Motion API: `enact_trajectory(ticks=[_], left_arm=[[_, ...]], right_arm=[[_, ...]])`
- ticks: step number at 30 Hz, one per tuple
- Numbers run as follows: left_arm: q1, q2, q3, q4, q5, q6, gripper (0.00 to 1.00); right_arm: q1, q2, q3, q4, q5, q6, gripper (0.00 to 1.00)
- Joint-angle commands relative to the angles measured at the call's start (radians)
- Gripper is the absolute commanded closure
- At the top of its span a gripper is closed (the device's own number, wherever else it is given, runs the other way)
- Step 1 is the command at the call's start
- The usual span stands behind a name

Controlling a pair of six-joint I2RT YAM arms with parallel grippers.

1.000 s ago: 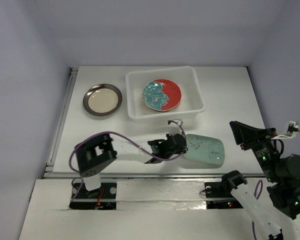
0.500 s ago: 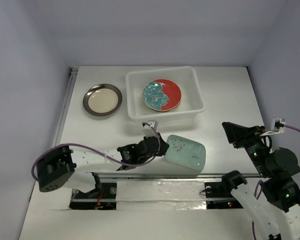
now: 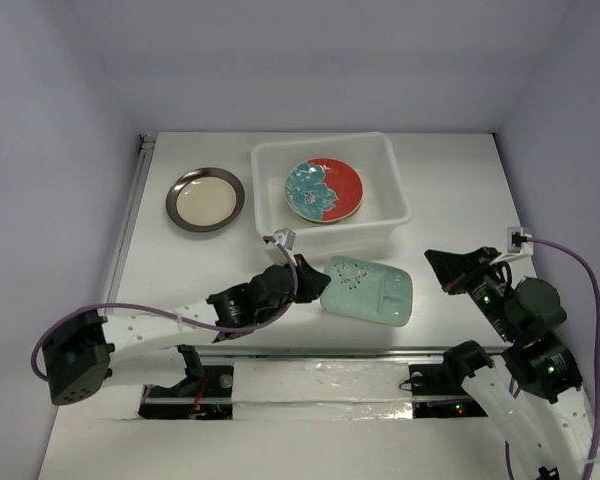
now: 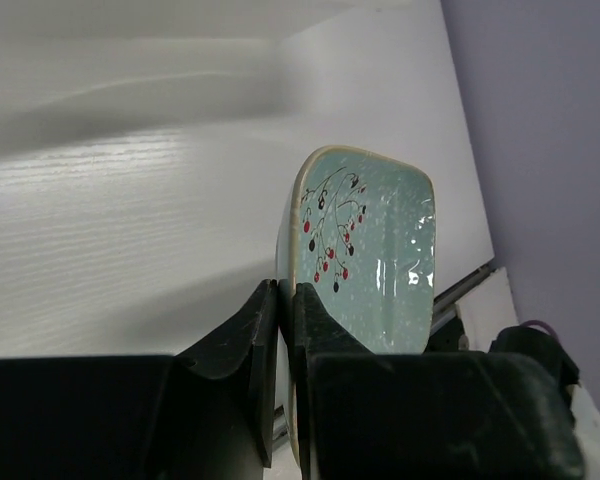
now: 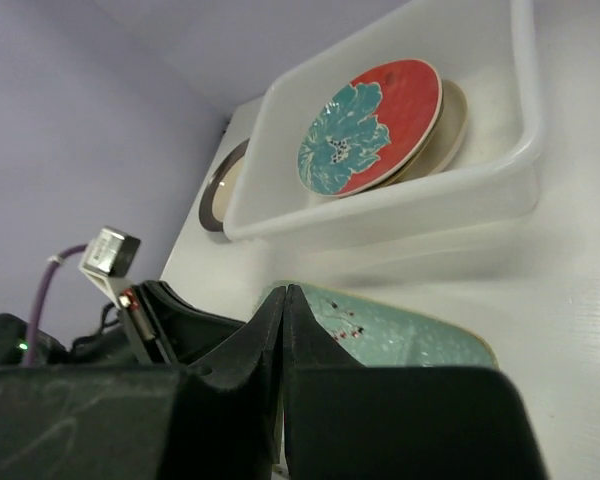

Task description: Place the plates into the plastic bin on the countertop

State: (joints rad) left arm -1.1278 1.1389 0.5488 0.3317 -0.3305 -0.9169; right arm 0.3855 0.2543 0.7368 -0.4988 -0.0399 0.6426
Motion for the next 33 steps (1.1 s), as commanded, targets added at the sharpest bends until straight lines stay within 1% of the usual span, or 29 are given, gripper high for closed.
enact_trajectory(ticks=[1,3,6,10,15,22,25,33], left_arm=[[0.02,-0.126,0.039,0.139,0.021,-0.039,1.0],[0.03,-0.151,0.066,0.11,0.024,-0.027,1.0],[0.04,-0.191,0.111,0.066,0.03,0.003,1.0],[0.106,-0.215,0.175,0.032,0.059,0.052,1.0],[0.236,-0.185,0.279,0.026,0.096,0.128,1.0],[0.41,-0.038,0.411,0.053,0.179,0.177,1.0],[0.479,0.065,0.457,0.085,0.224,0.173,1.0],[0.602,0.243,0.552,0.135,0.294,0.165,1.0]], right_arm=[[-0.004,0.002,0.007,0.057,-0.04,-0.018,1.0],[-0.004,0.003,0.018,0.052,-0.035,-0.021,0.96],[-0.004,0.005,0.039,0.046,-0.031,-0.024,0.94],[-0.004,0.003,0.058,0.043,-0.032,-0.024,0.93],[-0.004,-0.003,0.061,0.039,-0.034,-0.021,0.93],[-0.004,-0.032,0.07,0.008,-0.032,-0.021,0.91],[-0.004,-0.036,0.061,0.011,-0.044,-0.018,0.93],[-0.004,-0.035,0.033,0.022,-0.078,-0.021,0.95]])
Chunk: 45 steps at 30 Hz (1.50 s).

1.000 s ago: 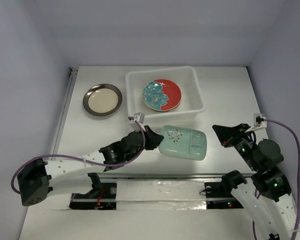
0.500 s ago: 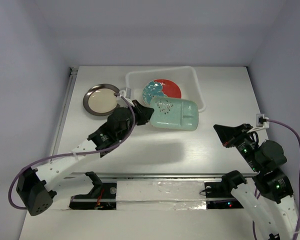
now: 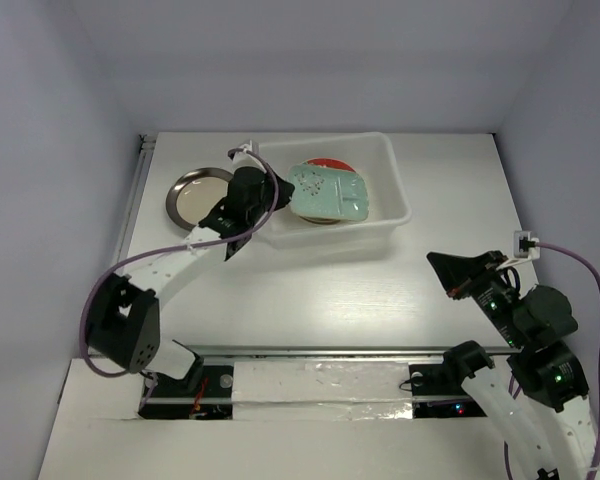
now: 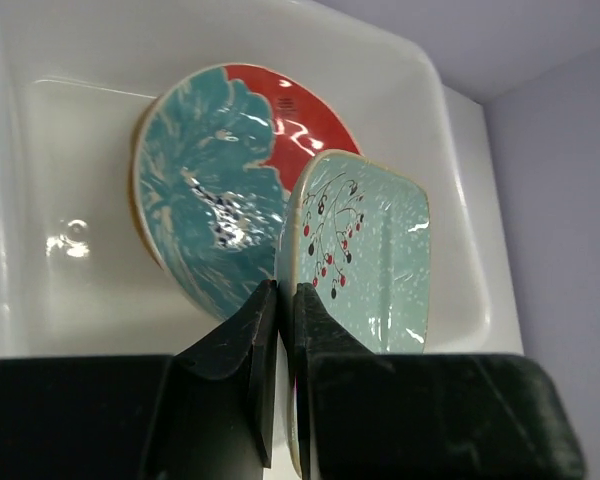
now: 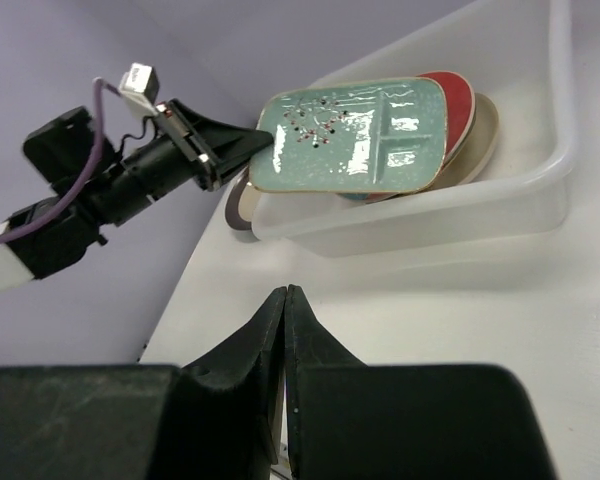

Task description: Place the plates into the plastic bin on the countertop

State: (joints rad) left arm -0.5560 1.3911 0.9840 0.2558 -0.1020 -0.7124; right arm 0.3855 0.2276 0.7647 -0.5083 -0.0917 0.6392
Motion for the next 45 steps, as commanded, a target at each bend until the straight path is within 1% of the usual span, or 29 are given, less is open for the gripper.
enact_trajectory(ticks=[1,6,10,14,19,21,22,24,25,27,28,32,34,37,39,40,41,42,43,44,45], left_arm=[[0.03,0.023,0.128,0.217,0.071,-0.041,1.0],[0.074,0.123,0.191,0.226,0.091,-0.032,1.0],[0.084,0.233,0.237,0.203,0.088,-0.022,1.0],[0.084,0.31,0.266,0.183,0.067,-0.016,1.0],[0.084,0.345,0.262,0.155,0.021,-0.001,1.0],[0.084,0.348,0.266,0.122,-0.004,0.017,0.92],[0.084,0.347,0.266,0.106,-0.011,0.025,0.83],[0.084,0.344,0.265,0.096,-0.025,0.043,0.73],[0.084,0.342,0.266,0.089,-0.03,0.05,0.64],[0.084,0.338,0.266,0.074,-0.037,0.062,0.57],[0.084,0.336,0.266,0.068,-0.041,0.065,0.52],[0.084,0.28,0.254,0.05,-0.064,0.09,0.4],[0.084,0.228,0.24,0.04,-0.094,0.117,0.37],[0.084,0.171,0.228,0.02,-0.133,0.149,0.35],[0.084,0.109,0.2,-0.013,-0.182,0.16,0.36],[0.084,0.082,0.174,-0.013,-0.198,0.159,0.4],[0.084,0.019,0.147,-0.004,-0.214,0.15,0.42],[0.094,-0.013,0.072,0.005,-0.237,0.124,0.47],[0.094,-0.051,0.026,0.016,-0.249,0.104,0.66],[0.122,-0.123,-0.061,0.034,-0.258,0.058,0.87],[0.139,-0.156,-0.102,0.037,-0.258,0.033,0.87]], right_arm=[[-0.004,-0.007,0.004,0.033,-0.029,-0.018,0.95],[-0.004,0.001,-0.016,0.05,-0.042,-0.015,0.95],[-0.004,-0.001,-0.024,0.054,-0.049,-0.007,0.95],[-0.004,-0.011,-0.027,0.056,-0.043,-0.001,0.95],[-0.004,-0.011,-0.034,0.054,-0.04,0.001,0.95],[-0.004,-0.011,-0.041,0.063,-0.04,0.002,0.95],[-0.004,-0.01,-0.044,0.066,-0.04,0.004,0.95],[-0.004,-0.007,-0.048,0.077,-0.043,0.008,0.94],[-0.004,-0.008,-0.048,0.082,-0.045,0.01,0.94],[-0.004,-0.01,-0.047,0.091,-0.048,0.016,0.94],[-0.004,-0.011,-0.045,0.093,-0.048,0.017,0.94],[-0.004,-0.01,-0.041,0.097,-0.043,0.019,0.94],[-0.004,-0.01,-0.048,0.103,-0.045,0.017,0.94],[-0.004,-0.008,-0.057,0.117,-0.055,0.02,0.94],[-0.004,-0.01,-0.064,0.128,-0.065,0.022,0.95],[-0.004,-0.01,-0.065,0.129,-0.066,0.02,0.95],[-0.004,-0.013,-0.065,0.131,-0.068,0.019,0.95],[-0.004,-0.013,-0.065,0.132,-0.069,0.017,0.95],[-0.004,-0.013,-0.067,0.132,-0.069,0.016,0.95],[-0.004,-0.017,-0.071,0.134,-0.074,0.013,0.95],[-0.004,-0.019,-0.074,0.136,-0.075,0.011,0.95]])
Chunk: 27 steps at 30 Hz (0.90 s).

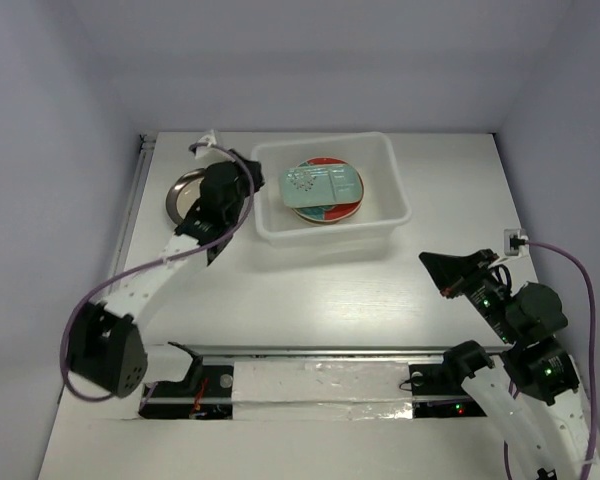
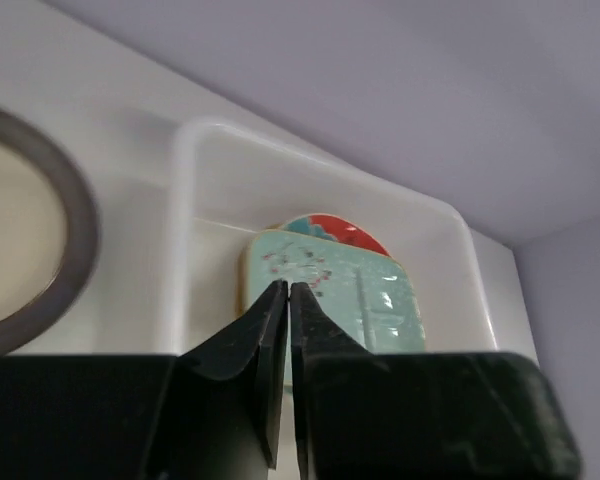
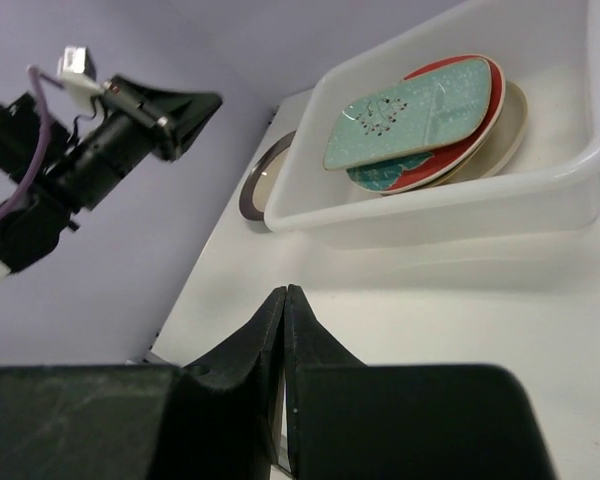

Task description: Place the plates into the plastic bin on the countertop

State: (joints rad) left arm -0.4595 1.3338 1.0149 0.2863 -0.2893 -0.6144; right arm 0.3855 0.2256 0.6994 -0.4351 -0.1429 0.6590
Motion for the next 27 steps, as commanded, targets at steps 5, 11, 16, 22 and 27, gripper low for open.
enact_trajectory(ticks=[5,11,16,22,27], left_arm=[[0.192,-0.28,-0.361,-0.006,-0.03,-0.177,1.0],[0.442,-0.286,-0.553,-0.009,0.05,-0.346,0.62],[0.528,-0.182,-0.587,0.088,0.13,-0.378,0.44],[0.559,0.002,-0.51,0.151,0.15,-0.413,0.42],[0.559,0.09,-0.463,0.198,0.194,-0.45,0.48]], right_arm=[[-0.004,-0.026,-0.04,0.09,-0.067,0.002,0.95],[-0.004,-0.029,-0.069,0.119,-0.104,0.014,0.82],[-0.004,-0.034,-0.075,0.105,-0.106,0.005,0.69],[-0.004,-0.026,-0.075,0.102,-0.11,-0.002,0.69],[-0.004,-0.025,-0.077,0.096,-0.1,-0.009,0.69]])
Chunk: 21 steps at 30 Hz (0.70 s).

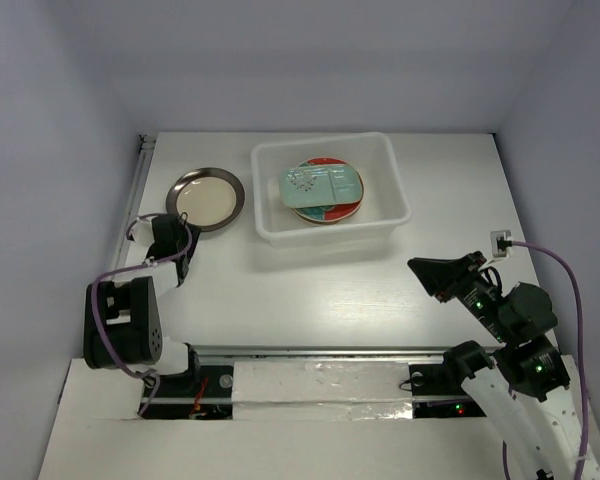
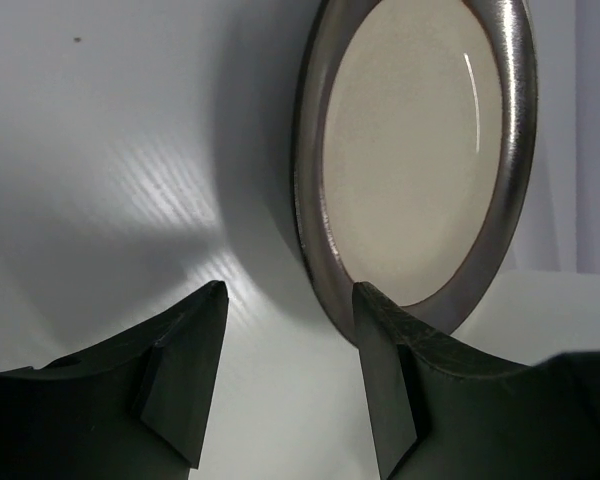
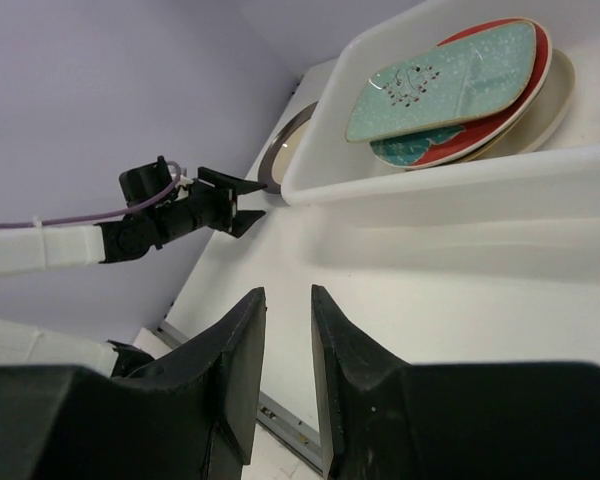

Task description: Place the plates into the plastic bin on the countertop

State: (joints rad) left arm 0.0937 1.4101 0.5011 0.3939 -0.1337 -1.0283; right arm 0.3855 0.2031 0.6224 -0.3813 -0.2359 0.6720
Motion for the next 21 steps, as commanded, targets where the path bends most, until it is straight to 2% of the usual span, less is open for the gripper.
enact_trajectory(ticks=[1,9,10,15,16,19,21], left_arm=[[0.006,0.021,0.057,0.098,0.04,-0.042,0.51],[0.006,0.184,0.134,0.086,0.037,-0.039,0.55],[0.006,0.193,0.143,0.098,0.04,-0.027,0.62],[0.006,0.224,0.158,0.103,0.039,-0.029,0.75],[0.017,0.23,0.166,0.103,0.04,-0.029,0.85],[0.044,0.251,0.153,0.144,0.072,-0.036,1.0],[0.064,0.247,0.125,0.219,0.121,-0.047,1.0]], right_arm=[[-0.004,-0.001,-0.003,0.044,-0.008,-0.02,0.69],[-0.004,0.036,0.008,0.064,-0.02,-0.031,0.69],[-0.004,0.036,0.01,0.065,-0.019,-0.034,0.69],[-0.004,0.041,0.016,0.065,-0.008,-0.035,0.69],[-0.004,0.042,0.016,0.065,-0.008,-0.035,0.69],[-0.004,0.045,0.028,0.056,-0.003,-0.04,0.69],[-0.004,0.042,0.033,0.039,0.013,-0.048,0.69]])
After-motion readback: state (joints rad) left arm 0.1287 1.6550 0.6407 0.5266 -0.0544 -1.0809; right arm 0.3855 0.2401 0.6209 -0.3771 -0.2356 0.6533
